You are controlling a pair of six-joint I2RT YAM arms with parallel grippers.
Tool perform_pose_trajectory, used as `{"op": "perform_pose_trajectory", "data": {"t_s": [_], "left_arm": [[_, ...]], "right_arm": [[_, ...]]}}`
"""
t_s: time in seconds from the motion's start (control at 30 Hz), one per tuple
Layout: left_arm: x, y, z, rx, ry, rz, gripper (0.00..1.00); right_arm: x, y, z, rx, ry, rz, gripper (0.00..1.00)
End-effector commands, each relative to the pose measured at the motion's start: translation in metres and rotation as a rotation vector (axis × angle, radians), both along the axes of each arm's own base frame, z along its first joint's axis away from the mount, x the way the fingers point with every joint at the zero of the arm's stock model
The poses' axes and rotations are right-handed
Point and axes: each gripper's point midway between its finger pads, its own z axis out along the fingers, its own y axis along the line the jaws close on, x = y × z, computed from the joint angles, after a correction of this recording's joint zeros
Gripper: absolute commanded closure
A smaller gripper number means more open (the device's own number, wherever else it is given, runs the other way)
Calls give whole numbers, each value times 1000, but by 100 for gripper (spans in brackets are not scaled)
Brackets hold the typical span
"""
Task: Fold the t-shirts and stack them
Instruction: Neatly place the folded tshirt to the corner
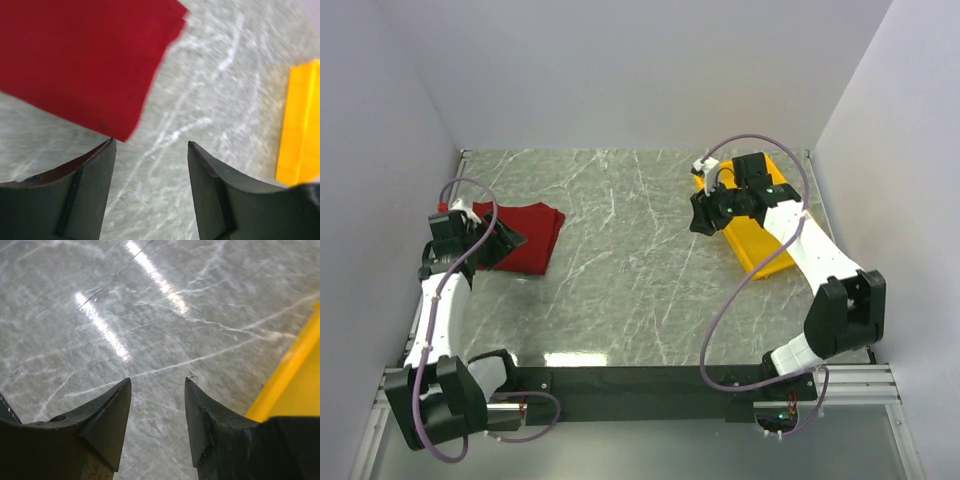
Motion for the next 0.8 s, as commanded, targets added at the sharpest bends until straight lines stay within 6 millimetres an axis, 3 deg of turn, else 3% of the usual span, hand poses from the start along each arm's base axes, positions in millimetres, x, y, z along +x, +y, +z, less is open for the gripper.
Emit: {"op": "perform_pose_trajectory", "data": {"t_s": [0.0, 0.17, 0.3, 0.37, 0.4, 0.5, 0.6, 0.63, 0.77], "left_arm": [[4, -19, 41, 13, -178, -100, 35], [-22, -9, 70, 132, -273, -48, 24], [-34, 15, 93, 214, -281, 104, 13], [-35, 18, 99, 212, -286, 137, 9], [-34, 17, 105, 205, -300, 136, 9], [-32, 10, 115, 175, -322, 108, 9], [-33, 13, 118, 190, -312, 123, 6], [-33, 14, 120, 198, -314, 124, 0], [-39, 17, 124, 220, -315, 134, 0]], "right_arm": [[15, -15, 44, 24, -156, -156, 46], [17, -42, 79, 53, -254, -318, 38], [20, -78, 105, 73, -316, -490, 34], [22, -105, 126, 91, -390, -621, 23], [23, -121, 128, 63, -423, -708, 12], [14, -141, 148, 93, -529, -836, 10], [8, -155, 147, 78, -519, -928, 9], [7, -157, 143, 83, -500, -955, 9], [-3, -165, 130, 44, -480, -994, 8]]}}
